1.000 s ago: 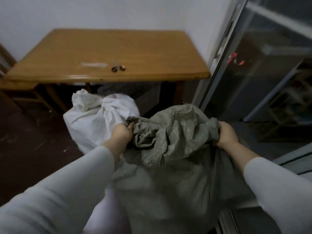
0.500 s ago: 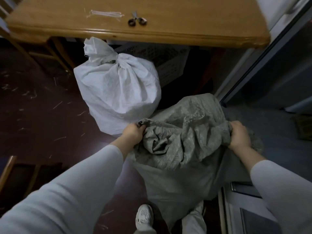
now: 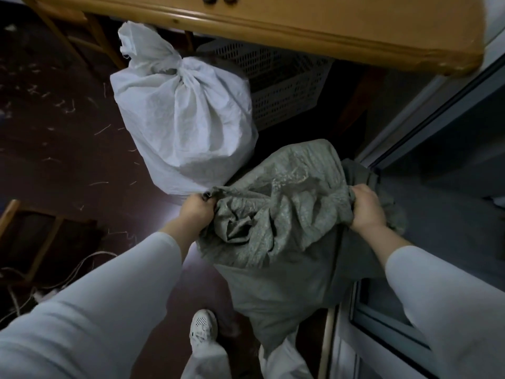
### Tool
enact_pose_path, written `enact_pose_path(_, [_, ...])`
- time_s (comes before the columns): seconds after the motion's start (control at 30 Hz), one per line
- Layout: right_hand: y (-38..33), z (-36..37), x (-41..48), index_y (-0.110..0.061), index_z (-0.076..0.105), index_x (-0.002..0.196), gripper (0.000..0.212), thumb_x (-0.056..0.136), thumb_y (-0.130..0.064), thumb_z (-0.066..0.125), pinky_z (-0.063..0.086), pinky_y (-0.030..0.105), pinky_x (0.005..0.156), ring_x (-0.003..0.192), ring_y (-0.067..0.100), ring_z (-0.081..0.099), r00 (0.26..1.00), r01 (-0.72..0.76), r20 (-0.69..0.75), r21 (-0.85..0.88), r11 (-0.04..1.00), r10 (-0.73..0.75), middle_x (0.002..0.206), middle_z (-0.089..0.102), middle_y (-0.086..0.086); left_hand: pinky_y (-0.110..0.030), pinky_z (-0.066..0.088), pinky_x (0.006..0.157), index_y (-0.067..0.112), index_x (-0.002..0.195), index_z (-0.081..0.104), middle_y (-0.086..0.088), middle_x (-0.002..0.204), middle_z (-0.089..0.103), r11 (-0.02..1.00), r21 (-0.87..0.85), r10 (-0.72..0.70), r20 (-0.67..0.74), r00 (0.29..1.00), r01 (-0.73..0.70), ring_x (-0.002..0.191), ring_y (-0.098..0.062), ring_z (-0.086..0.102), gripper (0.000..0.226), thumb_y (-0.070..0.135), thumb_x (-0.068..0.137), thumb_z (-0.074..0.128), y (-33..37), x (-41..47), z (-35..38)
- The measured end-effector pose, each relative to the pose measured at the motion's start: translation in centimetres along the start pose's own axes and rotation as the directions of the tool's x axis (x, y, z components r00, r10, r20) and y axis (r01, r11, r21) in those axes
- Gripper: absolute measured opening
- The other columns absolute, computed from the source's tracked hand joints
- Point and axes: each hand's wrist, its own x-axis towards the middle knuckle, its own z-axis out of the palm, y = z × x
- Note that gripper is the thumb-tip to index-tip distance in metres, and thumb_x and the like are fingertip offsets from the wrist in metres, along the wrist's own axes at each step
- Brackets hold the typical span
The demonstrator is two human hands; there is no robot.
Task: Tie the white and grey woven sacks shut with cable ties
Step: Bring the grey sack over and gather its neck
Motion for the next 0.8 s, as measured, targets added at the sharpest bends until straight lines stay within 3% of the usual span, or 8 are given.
enact_pose_path(0.17, [3.4, 0.8, -2.0, -0.01, 0.058, 0.115, 0.033, 0.082, -0.017, 0.061, 0.043, 0.04, 0.097, 0.113, 0.033, 0.045, 0.981, 0.063, 0.192, -0.123, 0.99, -0.038, 0.123, 0.045, 0.016, -0.041, 0.046, 0.096, 0.002, 0.119, 0.056, -0.02, 0.121, 0.059, 0.998, -0.025, -0.059, 0.001, 0.998, 0.059, 0.111, -0.037, 0.055, 0.043, 0.035, 0.091, 0.054, -1.2, -1.1, 3.0])
enact_pose_path(0.27, [3.7, -0.3, -2.7, -0.014, 0.053, 0.123, 0.06, 0.069, -0.03, 0.072, 0.039, 0.041, 0.104, 0.121, 0.034, 0.04, 0.955, 0.039, 0.297, -0.077, 0.996, -0.014, 0.13, 0.038, 0.015, -0.047, 0.037, 0.107, 0.023, 0.14, 0.036, -0.012, 0.142, 0.035, 0.976, -0.102, -0.184, 0.097, 0.978, 0.194, 0.129, -0.035, 0.038, 0.096, 0.072, 0.062, 0.064, -0.5, -2.6, 3.9])
enact_pose_path(0.4, [1.7, -2.3, -2.1, -0.031, 0.042, 0.133, 0.084, 0.061, -0.025, 0.085, 0.023, 0.043, 0.116, 0.136, 0.036, 0.021, 0.917, 0.06, 0.398, -0.049, 0.997, -0.036, 0.147, 0.013, 0.01, -0.049, 0.04, 0.103, 0.024, 0.146, 0.007, -0.011, 0.148, 0.021, 0.959, -0.027, -0.273, 0.162, 0.948, 0.281, 0.135, -0.035, 0.03, 0.138, 0.071, 0.039, 0.079, 0.0, -4.1, 4.1])
enact_pose_path(0.47, [0.2, -3.0, -2.5, -0.043, 0.048, 0.125, 0.073, 0.062, -0.031, 0.083, 0.004, 0.05, 0.118, 0.142, 0.034, 0.007, 0.924, 0.06, 0.381, -0.088, 0.994, -0.022, 0.153, 0.006, 0.003, -0.042, 0.046, 0.098, 0.009, 0.142, 0.021, -0.012, 0.137, 0.04, 0.966, -0.058, -0.237, 0.187, 0.953, 0.252, 0.122, -0.033, 0.046, 0.119, 0.05, 0.051, 0.086, -0.1, -4.0, 4.0])
enact_pose_path(0.53, [-1.6, -3.6, -3.2, -0.043, 0.053, 0.119, 0.061, 0.064, -0.037, 0.08, -0.011, 0.053, 0.112, 0.144, 0.027, -0.002, 0.936, 0.107, 0.35, -0.194, 0.975, -0.033, 0.155, 0.011, -0.004, -0.041, 0.049, 0.094, 0.002, 0.122, 0.05, -0.015, 0.122, 0.057, 0.981, -0.058, -0.176, 0.144, 0.974, 0.185, 0.108, -0.033, 0.057, 0.072, 0.029, 0.064, 0.082, -0.3, -3.6, 3.4])
enact_pose_path(0.57, [-2.4, -3.9, -3.4, -0.039, 0.054, 0.119, 0.06, 0.065, -0.037, 0.079, -0.009, 0.052, 0.113, 0.144, 0.026, 0.003, 0.932, 0.144, 0.357, -0.219, 0.965, -0.058, 0.153, 0.019, -0.003, -0.043, 0.051, 0.093, 0.001, 0.112, 0.058, -0.016, 0.115, 0.061, 0.986, -0.055, -0.152, 0.112, 0.982, 0.158, 0.103, -0.033, 0.06, 0.056, 0.024, 0.066, 0.079, -0.4, -3.3, 2.9])
enact_pose_path(0.67, [-5.3, -5.1, -4.5, -0.025, 0.047, 0.125, 0.067, 0.066, -0.022, 0.08, 0.032, 0.034, 0.102, 0.127, 0.022, 0.04, 0.847, 0.152, 0.517, -0.015, 0.988, -0.122, 0.133, 0.046, 0.003, -0.046, 0.051, 0.09, -0.002, 0.099, 0.063, -0.021, 0.104, 0.063, 0.994, -0.064, -0.092, 0.02, 0.996, 0.093, 0.096, -0.034, 0.061, 0.024, 0.011, 0.08, 0.067, -0.1, -3.6, 0.8])
enact_pose_path(0.8, [-9.5, -5.6, -6.7, -0.033, 0.037, 0.139, 0.078, 0.073, -0.013, 0.074, 0.03, 0.024, 0.105, 0.126, 0.007, 0.036, 0.744, 0.11, 0.618, 0.262, 0.959, -0.254, 0.136, 0.04, -0.008, -0.042, 0.046, 0.094, 0.023, 0.135, 0.046, -0.007, 0.129, 0.053, 0.943, -0.321, -0.041, 0.16, 0.986, 0.091, 0.112, -0.03, 0.055, 0.06, 0.044, 0.082, 0.066, 0.6, -5.6, -0.9])
